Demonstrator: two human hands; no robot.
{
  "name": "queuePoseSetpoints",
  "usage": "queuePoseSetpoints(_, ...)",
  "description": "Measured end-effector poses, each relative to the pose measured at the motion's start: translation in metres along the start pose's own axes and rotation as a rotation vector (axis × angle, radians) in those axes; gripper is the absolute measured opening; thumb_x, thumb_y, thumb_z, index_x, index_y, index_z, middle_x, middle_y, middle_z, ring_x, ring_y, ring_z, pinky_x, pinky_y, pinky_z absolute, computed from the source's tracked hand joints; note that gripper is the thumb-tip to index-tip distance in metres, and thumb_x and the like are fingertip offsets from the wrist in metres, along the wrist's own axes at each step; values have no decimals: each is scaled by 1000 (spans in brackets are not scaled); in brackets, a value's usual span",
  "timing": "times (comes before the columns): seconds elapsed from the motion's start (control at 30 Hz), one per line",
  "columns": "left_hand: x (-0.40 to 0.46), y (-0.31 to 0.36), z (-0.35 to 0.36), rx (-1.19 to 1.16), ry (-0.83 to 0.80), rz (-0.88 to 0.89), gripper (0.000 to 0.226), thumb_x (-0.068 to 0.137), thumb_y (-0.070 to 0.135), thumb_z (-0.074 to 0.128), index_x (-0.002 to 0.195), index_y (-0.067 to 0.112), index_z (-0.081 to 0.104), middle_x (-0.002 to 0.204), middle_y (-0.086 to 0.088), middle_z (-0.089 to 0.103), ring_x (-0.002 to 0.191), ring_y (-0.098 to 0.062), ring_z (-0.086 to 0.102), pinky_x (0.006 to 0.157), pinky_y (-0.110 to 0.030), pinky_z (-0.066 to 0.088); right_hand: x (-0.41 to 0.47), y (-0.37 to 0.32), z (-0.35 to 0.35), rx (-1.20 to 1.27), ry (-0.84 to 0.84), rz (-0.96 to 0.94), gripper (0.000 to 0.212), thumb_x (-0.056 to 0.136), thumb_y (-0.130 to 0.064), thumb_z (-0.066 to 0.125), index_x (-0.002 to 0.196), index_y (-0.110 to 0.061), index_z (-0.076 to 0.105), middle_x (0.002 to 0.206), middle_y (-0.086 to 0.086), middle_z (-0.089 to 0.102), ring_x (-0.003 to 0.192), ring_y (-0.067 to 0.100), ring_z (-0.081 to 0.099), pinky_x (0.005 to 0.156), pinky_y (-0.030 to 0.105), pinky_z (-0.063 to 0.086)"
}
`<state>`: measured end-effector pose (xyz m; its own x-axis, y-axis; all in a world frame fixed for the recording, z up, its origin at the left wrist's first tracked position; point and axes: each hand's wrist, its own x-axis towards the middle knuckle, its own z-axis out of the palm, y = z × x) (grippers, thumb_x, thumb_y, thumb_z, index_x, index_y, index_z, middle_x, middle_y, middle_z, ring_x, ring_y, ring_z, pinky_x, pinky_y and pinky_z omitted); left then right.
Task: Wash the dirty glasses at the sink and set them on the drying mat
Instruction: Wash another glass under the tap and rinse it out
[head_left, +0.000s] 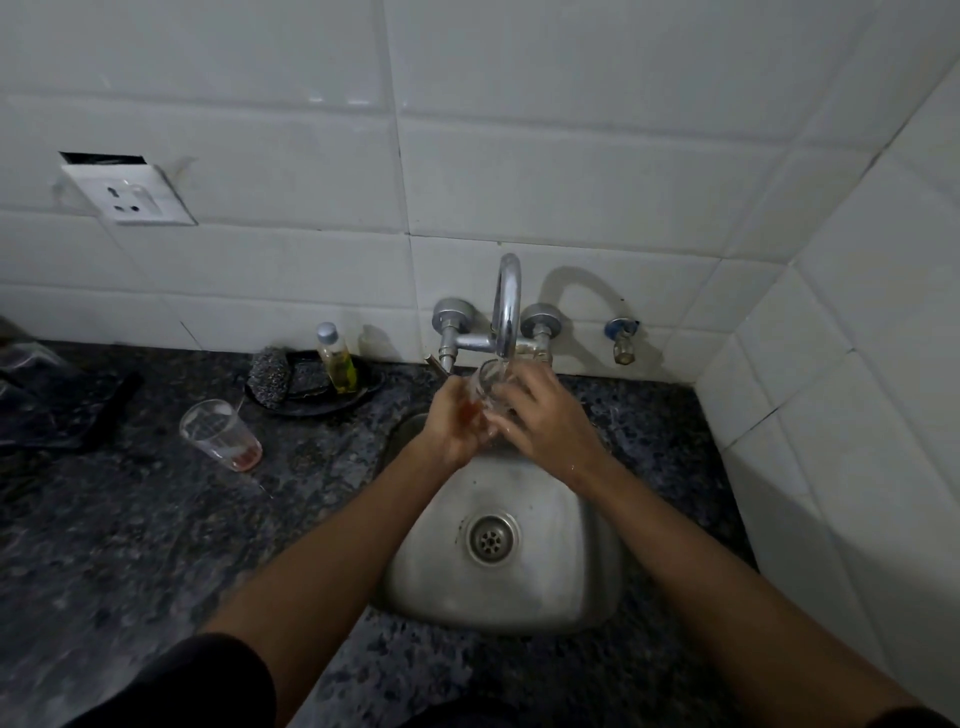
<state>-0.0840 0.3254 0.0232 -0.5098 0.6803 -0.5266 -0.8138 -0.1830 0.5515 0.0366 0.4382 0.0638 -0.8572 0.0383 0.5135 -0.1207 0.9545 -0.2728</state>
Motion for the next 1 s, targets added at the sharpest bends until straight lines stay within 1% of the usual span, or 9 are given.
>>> queuePoseSetpoints(0.13,-2,8,4,30,65,107,33,101,28,49,77,12,65,72,-5,62,58,-18,60,52,-27,50,-1,-6,7,130,-134,80,21,102,-25,62,116,-10,65,117,5,65,109,16,59,91,34,53)
queuePoseSetpoints(0.27,-3,14,5,61,48,100,37,104,35,51,90,9,74,93,-13,69,80,-27,68,78,-41,57,15,-10,5,461,-219,394,26,108,-21,56,129,-16,71,113,-1,73,94,11,72,81,35,62)
queuePoseSetpoints(0.33,-3,17,7,102,33,27,52,109,47,45,104,6,76,96,-13,74,83,-26,72,76,-37,61,17,-7,0,330,-254,276,21,106,-21,58,119,-13,72,103,-1,72,87,15,69,80,41,60)
queuePoseSetpoints(0.43,-10,25,13,156,95,-61,38,108,34,51,92,7,71,77,-8,72,66,-21,69,60,-31,57,7,2,4,125,-395,126,22,104,-24,60,123,-14,69,115,6,71,103,21,65,89,42,56)
queuePoseSetpoints(0.57,-8,19,12,93,109,55,25,101,19,54,79,11,60,72,-6,62,63,-20,64,66,-33,56,6,-13,12,469,-223,383,26,105,-25,59,126,-17,73,109,3,76,94,15,72,83,41,60)
queuePoseSetpoints(0.67,-6,16,10,86,-3,54,38,102,40,56,103,4,69,94,-12,68,87,-26,66,89,-39,53,13,-19,8,334,-201,270,29,105,-24,58,130,-15,71,120,6,75,107,18,71,93,41,58)
queuePoseSetpoints(0.73,-3,20,8,154,-53,26,53,98,54,61,116,4,70,106,-14,67,95,-28,65,88,-40,50,10,-11,6,140,-287,125,37,104,-27,58,139,-16,63,134,6,69,122,21,64,102,43,54)
queuePoseSetpoints(0.9,-11,19,18,154,-75,115,35,104,34,55,110,4,72,102,-14,72,93,-26,72,92,-39,57,17,-24,9,481,-181,368,38,107,-26,57,142,-15,64,134,4,70,123,15,66,108,39,52)
queuePoseSetpoints(1.0,-14,21,18,165,-68,60,53,104,46,54,125,0,69,111,-17,73,104,-30,71,109,-45,50,21,-21,7,265,-198,281,41,106,-36,50,139,-17,65,133,3,70,120,16,66,102,42,55)
